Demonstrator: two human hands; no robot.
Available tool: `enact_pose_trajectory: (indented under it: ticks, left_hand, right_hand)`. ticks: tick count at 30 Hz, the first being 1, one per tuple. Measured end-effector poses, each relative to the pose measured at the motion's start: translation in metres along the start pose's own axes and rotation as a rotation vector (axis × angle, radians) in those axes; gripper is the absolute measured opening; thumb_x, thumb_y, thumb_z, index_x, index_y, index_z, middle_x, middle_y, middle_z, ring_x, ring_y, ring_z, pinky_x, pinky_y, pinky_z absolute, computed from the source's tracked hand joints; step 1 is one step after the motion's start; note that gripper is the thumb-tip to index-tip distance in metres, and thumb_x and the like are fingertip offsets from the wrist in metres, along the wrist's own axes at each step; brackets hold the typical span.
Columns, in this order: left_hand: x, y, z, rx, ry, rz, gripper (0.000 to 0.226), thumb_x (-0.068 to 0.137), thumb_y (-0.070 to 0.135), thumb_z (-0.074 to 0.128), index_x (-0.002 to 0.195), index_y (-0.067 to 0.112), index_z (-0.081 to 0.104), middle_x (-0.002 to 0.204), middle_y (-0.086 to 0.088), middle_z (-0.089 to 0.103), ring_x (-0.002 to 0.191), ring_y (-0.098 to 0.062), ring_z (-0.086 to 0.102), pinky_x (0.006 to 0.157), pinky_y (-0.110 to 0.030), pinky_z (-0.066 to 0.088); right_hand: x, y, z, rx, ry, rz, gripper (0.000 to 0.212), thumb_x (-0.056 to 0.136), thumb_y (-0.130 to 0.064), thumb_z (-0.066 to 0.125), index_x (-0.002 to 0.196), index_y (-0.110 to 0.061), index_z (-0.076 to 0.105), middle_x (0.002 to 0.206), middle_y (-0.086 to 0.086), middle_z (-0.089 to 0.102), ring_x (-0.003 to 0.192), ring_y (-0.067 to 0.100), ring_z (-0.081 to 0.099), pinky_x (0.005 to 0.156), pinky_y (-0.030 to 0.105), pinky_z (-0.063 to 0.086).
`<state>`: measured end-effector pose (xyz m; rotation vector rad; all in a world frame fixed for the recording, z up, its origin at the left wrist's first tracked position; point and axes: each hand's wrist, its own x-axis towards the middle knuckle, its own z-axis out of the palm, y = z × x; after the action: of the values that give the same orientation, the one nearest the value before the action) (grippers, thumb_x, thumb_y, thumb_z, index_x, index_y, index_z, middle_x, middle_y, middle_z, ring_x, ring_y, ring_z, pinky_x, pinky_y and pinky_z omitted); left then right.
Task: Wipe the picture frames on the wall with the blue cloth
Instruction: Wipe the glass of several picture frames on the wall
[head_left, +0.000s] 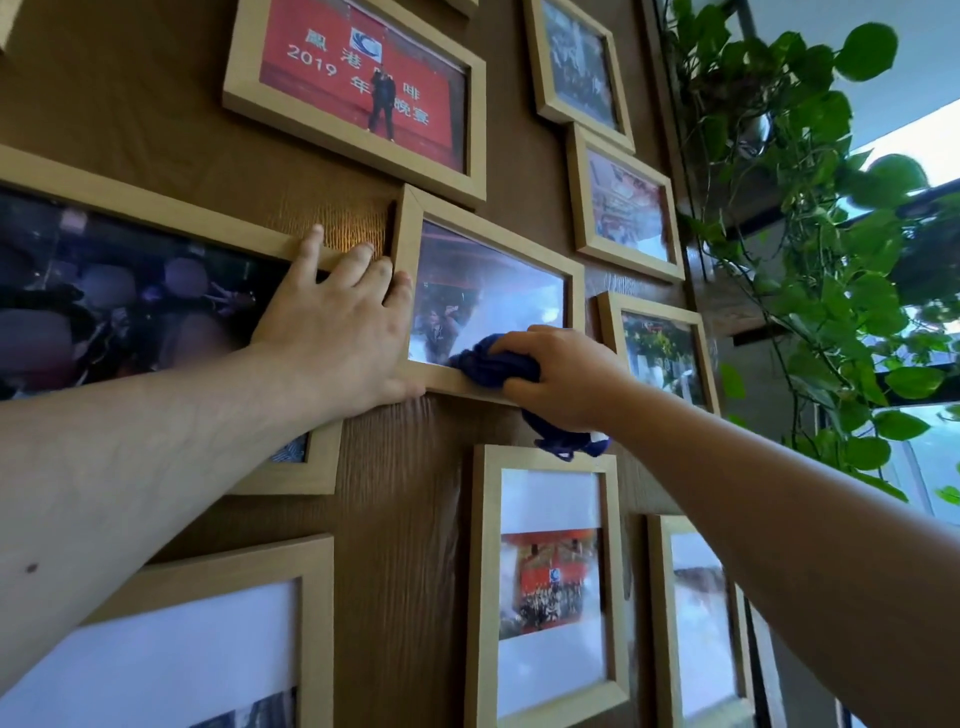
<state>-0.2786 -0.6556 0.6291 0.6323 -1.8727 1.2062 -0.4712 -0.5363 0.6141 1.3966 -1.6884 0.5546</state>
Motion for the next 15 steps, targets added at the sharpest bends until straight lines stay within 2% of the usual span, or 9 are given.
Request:
enact_pose_trajectory:
  ticks: [4, 11, 15]
  left_hand:
    - [0.0, 0.001, 0.001, 0.025, -0.004, -0.005, 0.105, 0.074, 0.08, 0.04, 0.148, 0.01, 0.016, 0.155, -0.012, 0.029, 0.145, -0.028, 0.017, 0.116, -0.061, 0.009]
    - [0.001, 0.003, 0.0, 0.052, -0.041, -0.015, 0.106, 0.076, 0.08, 0.039, 0.149, 0.009, 0.011, 0.158, -0.015, 0.02, 0.146, -0.03, 0.011, 0.116, -0.061, 0.008]
    - [-0.006, -0.005, -0.009, 0.04, -0.042, 0.031, 0.109, 0.076, 0.082, 0.03, 0.15, 0.008, 0.002, 0.161, -0.016, 0.007, 0.148, -0.031, 0.004, 0.117, -0.06, 0.007]
  right_hand:
    - [-0.01, 0.026, 0.003, -0.043, -0.004, 0.088, 0.038, 0.086, -0.035, 0.052, 0.124, -0.031, 0.053, 0.111, 0.001, 0.061, 0.088, 0.018, 0.052, 0.074, 0.036, 0.048]
    - [-0.025, 0.049, 0.004, -0.235, -0.035, 0.164, 0.037, 0.087, -0.043, 0.048, 0.122, -0.032, 0.048, 0.104, 0.0, 0.054, 0.079, 0.018, 0.053, 0.067, 0.034, 0.05]
    - [-0.032, 0.035, 0.001, -0.266, 0.061, 0.145, 0.043, 0.088, -0.043, 0.048, 0.128, -0.031, 0.04, 0.109, 0.001, 0.052, 0.072, 0.016, 0.048, 0.059, 0.03, 0.042]
